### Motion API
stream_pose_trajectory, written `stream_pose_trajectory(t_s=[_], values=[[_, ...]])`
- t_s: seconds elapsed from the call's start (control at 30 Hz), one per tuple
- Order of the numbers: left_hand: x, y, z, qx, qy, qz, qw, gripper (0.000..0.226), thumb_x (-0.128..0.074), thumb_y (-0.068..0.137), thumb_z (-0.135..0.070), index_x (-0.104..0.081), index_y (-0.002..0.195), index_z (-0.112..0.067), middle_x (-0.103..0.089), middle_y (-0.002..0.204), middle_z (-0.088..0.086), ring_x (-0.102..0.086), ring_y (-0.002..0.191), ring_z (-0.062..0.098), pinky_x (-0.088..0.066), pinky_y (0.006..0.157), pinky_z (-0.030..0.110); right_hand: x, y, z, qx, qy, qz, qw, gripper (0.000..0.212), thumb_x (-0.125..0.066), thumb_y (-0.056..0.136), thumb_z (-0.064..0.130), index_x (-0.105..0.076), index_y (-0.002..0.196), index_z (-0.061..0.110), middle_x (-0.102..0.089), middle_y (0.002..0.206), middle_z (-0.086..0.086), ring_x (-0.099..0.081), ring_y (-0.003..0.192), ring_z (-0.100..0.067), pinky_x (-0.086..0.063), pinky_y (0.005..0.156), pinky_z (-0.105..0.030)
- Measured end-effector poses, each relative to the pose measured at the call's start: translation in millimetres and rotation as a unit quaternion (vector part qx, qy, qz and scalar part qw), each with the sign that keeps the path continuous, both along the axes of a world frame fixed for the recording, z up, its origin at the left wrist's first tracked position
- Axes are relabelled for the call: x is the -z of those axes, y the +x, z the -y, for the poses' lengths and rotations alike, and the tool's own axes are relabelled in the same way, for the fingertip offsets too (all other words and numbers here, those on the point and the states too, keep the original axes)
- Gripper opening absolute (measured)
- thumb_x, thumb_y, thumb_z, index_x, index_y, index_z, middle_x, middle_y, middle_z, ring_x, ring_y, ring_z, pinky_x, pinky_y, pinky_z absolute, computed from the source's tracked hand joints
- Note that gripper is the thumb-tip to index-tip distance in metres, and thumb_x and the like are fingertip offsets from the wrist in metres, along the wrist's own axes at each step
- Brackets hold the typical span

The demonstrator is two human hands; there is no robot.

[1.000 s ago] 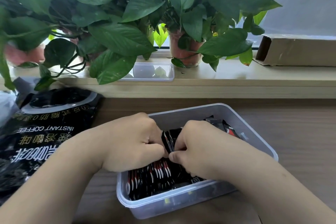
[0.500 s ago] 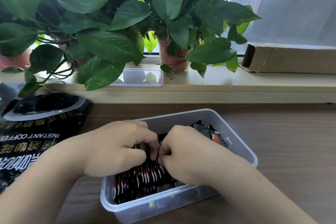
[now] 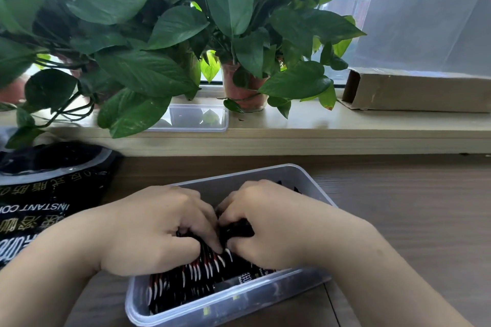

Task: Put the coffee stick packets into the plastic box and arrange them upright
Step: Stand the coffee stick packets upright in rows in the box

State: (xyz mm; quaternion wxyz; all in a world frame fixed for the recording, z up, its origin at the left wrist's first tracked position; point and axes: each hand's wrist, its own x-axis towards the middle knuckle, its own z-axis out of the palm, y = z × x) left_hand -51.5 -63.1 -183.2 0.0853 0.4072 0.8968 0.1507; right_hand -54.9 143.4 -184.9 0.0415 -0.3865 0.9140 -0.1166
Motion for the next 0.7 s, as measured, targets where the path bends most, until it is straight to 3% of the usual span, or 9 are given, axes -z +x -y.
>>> stream_pose_trajectory(t_s=[0.2,0.3,0.47,0.7], values=[[1,-1,0,0.01,0.001,-0.008,1.0,0.047,-0.044,0.065,-0.038,-0.072,0.099,-0.051,-0.063,0.107,-0.04,-0.051,0.096,-0.014,-0.035,0.077,0.002,5,1,-1,0.078,0.048,0.026,0.995,0.046,-0.07,0.075,0.059,-0.074,0.096,0.018,-0.071,0.094,-0.001,-0.064,0.091,-0.025,-0.057,0.079,-0.042],[1,0,1,0.012,0.002,-0.007,1.0,0.047,-0.044,0.064,-0.037,-0.072,0.099,-0.051,-0.062,0.107,-0.041,-0.051,0.096,-0.014,-0.035,0.076,0.002,4,5,4,0.087,0.057,-0.003,0.995,0.044,-0.072,0.077,0.055,-0.069,0.09,0.014,-0.066,0.09,-0.004,-0.061,0.091,-0.026,-0.056,0.077,-0.04],[3,1,1,0.007,0.006,-0.014,1.0,0.047,-0.045,0.063,-0.036,-0.072,0.099,-0.051,-0.062,0.107,-0.042,-0.052,0.096,-0.013,-0.037,0.077,0.003,0,11,8,0.119,0.087,-0.01,0.989,0.049,-0.069,0.081,0.053,-0.038,0.066,0.018,-0.058,0.09,-0.008,-0.046,0.09,-0.024,-0.043,0.073,-0.033],[1,0,-1,-0.011,0.002,-0.009,1.0,0.05,-0.04,0.063,-0.04,-0.071,0.101,-0.053,-0.062,0.109,-0.04,-0.052,0.099,-0.011,-0.043,0.082,0.014,-7,11,9,0.179,0.029,0.07,0.981,0.031,-0.067,0.082,0.032,-0.048,0.064,0.015,-0.051,0.063,-0.001,-0.046,0.058,-0.017,-0.032,0.046,-0.027]])
